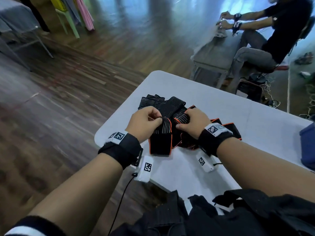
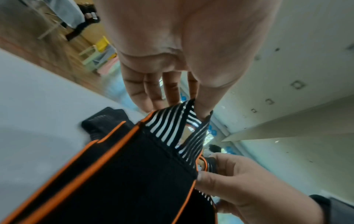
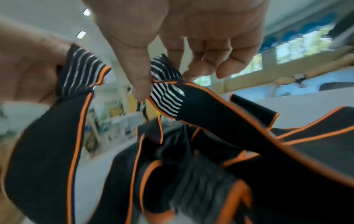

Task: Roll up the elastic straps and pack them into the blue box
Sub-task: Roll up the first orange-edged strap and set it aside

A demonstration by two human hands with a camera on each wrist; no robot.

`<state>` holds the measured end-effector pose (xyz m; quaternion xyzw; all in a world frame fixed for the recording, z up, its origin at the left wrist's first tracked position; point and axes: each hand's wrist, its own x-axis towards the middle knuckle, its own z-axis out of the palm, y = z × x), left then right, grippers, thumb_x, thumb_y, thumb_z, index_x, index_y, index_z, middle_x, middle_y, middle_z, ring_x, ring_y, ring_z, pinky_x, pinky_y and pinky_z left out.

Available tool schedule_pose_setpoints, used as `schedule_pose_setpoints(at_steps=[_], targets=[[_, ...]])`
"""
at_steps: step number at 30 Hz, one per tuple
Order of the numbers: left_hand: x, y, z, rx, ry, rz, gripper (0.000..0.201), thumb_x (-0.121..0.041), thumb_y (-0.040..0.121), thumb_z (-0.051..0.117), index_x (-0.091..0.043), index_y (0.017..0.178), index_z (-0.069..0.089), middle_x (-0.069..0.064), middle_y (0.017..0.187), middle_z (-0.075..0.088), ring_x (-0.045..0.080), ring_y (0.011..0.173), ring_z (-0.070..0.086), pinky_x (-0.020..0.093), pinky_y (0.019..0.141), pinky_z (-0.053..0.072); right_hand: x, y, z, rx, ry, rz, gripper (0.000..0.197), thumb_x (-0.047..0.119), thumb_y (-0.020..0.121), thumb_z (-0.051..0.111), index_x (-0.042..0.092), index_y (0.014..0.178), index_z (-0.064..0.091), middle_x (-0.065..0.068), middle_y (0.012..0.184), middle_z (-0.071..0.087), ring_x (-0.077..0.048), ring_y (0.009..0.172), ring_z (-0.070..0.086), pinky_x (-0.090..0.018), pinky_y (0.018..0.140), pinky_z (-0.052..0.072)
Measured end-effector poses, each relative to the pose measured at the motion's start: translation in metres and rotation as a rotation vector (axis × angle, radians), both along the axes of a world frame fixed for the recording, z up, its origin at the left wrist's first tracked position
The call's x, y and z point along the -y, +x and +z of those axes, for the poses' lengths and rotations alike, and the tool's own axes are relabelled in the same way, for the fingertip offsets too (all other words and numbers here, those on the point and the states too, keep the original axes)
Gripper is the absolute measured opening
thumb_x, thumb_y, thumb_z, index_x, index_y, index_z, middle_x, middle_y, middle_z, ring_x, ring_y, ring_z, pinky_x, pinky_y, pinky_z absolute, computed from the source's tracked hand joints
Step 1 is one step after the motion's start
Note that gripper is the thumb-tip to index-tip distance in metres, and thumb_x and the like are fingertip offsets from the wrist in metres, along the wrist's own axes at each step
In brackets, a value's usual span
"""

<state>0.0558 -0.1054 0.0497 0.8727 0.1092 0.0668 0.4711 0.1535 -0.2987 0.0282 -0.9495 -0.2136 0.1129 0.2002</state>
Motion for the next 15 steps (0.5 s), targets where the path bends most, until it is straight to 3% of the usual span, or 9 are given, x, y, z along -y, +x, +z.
schedule_pose_setpoints(at_steps=[3, 8, 11, 13, 15], targets=[[0.009, 0.020, 0.031, 0.136, -0.017, -0.016, 0.020, -0.019, 0.077, 0.076, -0.038, 0.073, 0.070, -0.008, 0.082, 0.061, 0.005, 0.066, 0.057, 0.028, 0.069, 0.052, 0.012, 0.008, 0.035, 0.036, 0.239, -0.162, 0.038, 0.048, 0.072, 0.080, 0.016, 0.074, 0.060, -0.001, 0.074, 0.063, -0.021, 0.072, 0.057, -0.033, 0.062, 0.038], [0.034, 0.044, 0.087, 0.323, -0.173, -0.089, 0.011, -0.010, 0.085, 0.074, -0.019, 0.086, 0.079, -0.008, 0.062, 0.055, 0.008, 0.059, 0.048, 0.023, 0.062, 0.041, 0.041, 0.009, 0.093, 0.120, 0.502, -0.270, 0.028, 0.032, 0.074, 0.082, 0.014, 0.078, 0.061, 0.001, 0.068, 0.062, -0.010, 0.058, 0.057, -0.029, 0.053, 0.041], [0.049, 0.057, 0.116, 0.376, -0.268, -0.136, 0.017, -0.007, 0.086, 0.072, -0.022, 0.082, 0.078, -0.004, 0.065, 0.066, 0.013, 0.061, 0.057, 0.025, 0.061, 0.046, 0.061, 0.004, 0.128, 0.137, 0.595, -0.257, 0.028, 0.025, 0.078, 0.080, 0.013, 0.095, 0.059, 0.000, 0.080, 0.064, -0.012, 0.067, 0.060, -0.032, 0.060, 0.048], [0.058, 0.065, 0.133, 0.405, -0.313, -0.170, 0.022, -0.005, 0.087, 0.071, -0.024, 0.080, 0.077, 0.001, 0.072, 0.071, 0.015, 0.065, 0.062, 0.027, 0.061, 0.051, 0.077, -0.001, 0.148, 0.152, 0.587, -0.223, 0.040, 0.026, 0.077, 0.081, 0.015, 0.105, 0.055, 0.005, 0.089, 0.061, -0.007, 0.076, 0.057, -0.028, 0.070, 0.047], [0.068, 0.071, 0.150, 0.421, -0.362, -0.206, 0.028, 0.000, 0.090, 0.067, -0.023, 0.079, 0.076, 0.001, 0.073, 0.073, 0.014, 0.066, 0.064, 0.028, 0.062, 0.053, 0.092, -0.005, 0.167, 0.215, 0.538, -0.194, 0.041, 0.023, 0.079, 0.078, 0.017, 0.108, 0.050, 0.005, 0.091, 0.059, -0.007, 0.079, 0.057, -0.029, 0.070, 0.047]])
